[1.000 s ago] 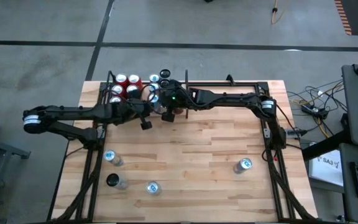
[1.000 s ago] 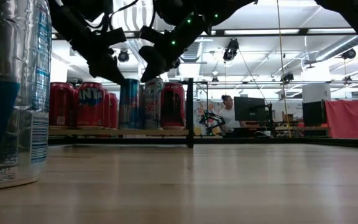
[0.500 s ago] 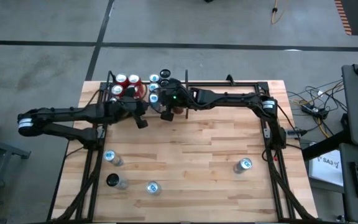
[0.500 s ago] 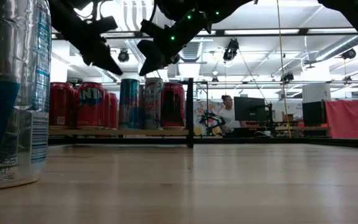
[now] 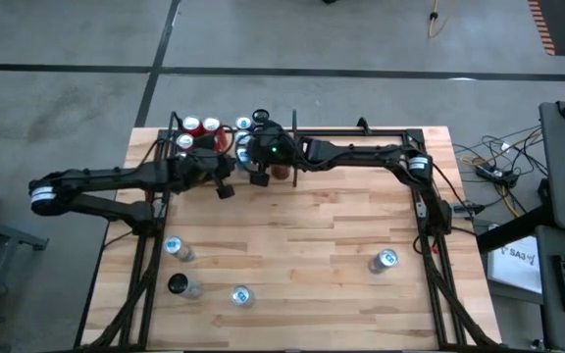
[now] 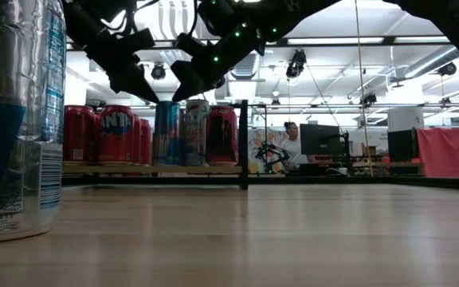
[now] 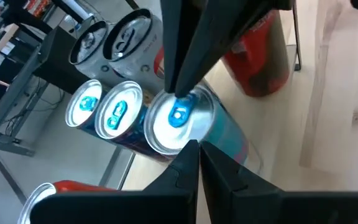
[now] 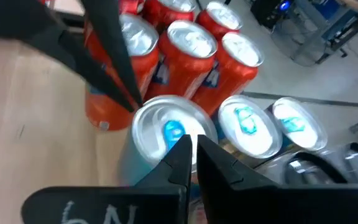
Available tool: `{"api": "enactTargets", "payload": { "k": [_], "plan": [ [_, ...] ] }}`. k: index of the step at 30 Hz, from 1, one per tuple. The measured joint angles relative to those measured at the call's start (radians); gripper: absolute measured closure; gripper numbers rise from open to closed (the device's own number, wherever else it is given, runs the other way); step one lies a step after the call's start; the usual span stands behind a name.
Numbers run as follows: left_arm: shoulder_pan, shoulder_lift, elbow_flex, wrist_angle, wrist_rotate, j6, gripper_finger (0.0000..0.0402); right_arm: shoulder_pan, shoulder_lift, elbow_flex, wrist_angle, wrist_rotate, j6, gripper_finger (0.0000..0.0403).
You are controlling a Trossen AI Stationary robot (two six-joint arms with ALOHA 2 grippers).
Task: Place canned beverage on shelf
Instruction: Put the blue soda can on the shelf aligned with the other blue soda can
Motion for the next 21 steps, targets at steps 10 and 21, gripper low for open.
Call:
{"api": "enactTargets", "payload": {
  "k": [10,21],
  "plan": [
    [0.001,0.004,0.005,-0.005,-0.053,-0.007,0.0402,0.007,-0.001,-0.001,-0.02,0.0,0.008,0.039],
    [0.001,0.003,0.038,-0.027,-0.055,-0.022,0.0401,0.024,-0.002,-0.001,-0.02,-0.027,0.028,0.039]
  ]
}}
